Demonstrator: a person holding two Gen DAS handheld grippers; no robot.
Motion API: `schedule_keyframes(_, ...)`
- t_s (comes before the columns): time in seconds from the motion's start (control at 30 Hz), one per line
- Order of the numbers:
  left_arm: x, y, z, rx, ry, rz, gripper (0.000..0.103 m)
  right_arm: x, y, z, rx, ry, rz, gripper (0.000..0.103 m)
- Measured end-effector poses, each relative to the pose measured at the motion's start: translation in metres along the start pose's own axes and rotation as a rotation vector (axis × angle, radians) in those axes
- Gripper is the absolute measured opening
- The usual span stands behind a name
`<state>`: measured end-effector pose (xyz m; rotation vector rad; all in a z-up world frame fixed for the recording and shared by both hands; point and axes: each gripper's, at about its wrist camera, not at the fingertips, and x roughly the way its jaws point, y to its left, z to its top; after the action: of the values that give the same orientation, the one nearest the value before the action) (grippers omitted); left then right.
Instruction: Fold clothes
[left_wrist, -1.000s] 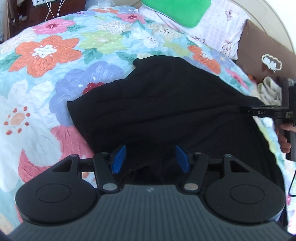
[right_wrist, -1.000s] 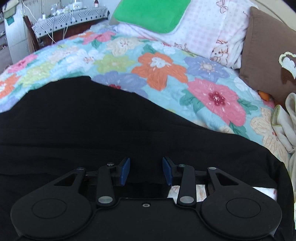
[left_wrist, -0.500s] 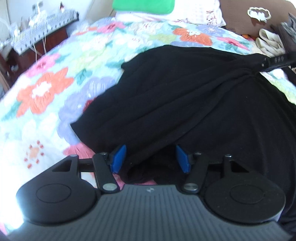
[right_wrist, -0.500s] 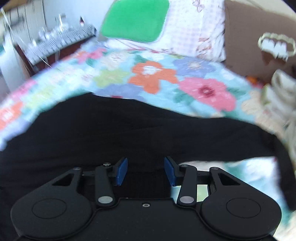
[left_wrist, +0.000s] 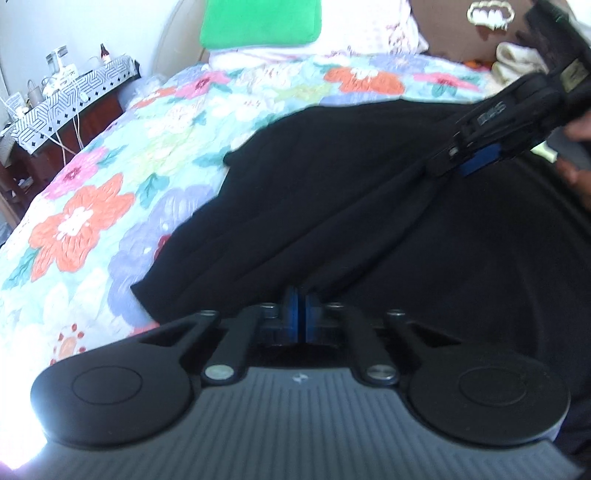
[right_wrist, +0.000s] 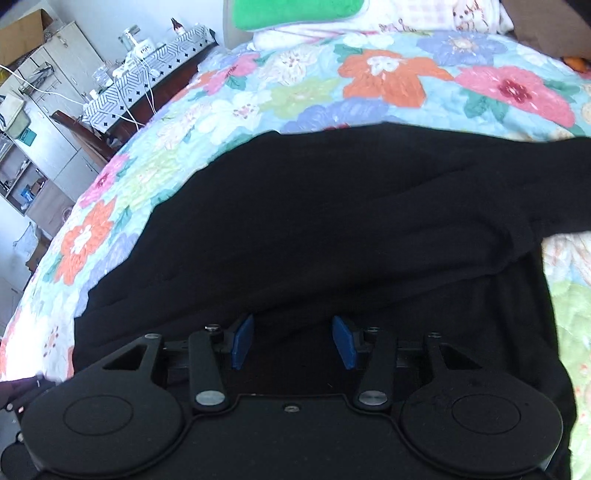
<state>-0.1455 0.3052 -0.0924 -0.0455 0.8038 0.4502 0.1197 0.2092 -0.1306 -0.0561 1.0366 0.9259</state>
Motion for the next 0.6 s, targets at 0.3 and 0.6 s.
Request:
schedule_keyframes(0.3, -0.045, 0.010, 0.002, -0.043, -0.015, -0.076, 0.003, -0.046, 0.022, -0.025, -0.107, -0.124, -0.030, 0.003)
schedule_keyframes(0.6, -0.029, -0.008, -0.010, 0.012, 0.106, -0.070, 0.006, -0.039, 0.019, -0.054, -0.189, -0.090, -0.125, 0.005)
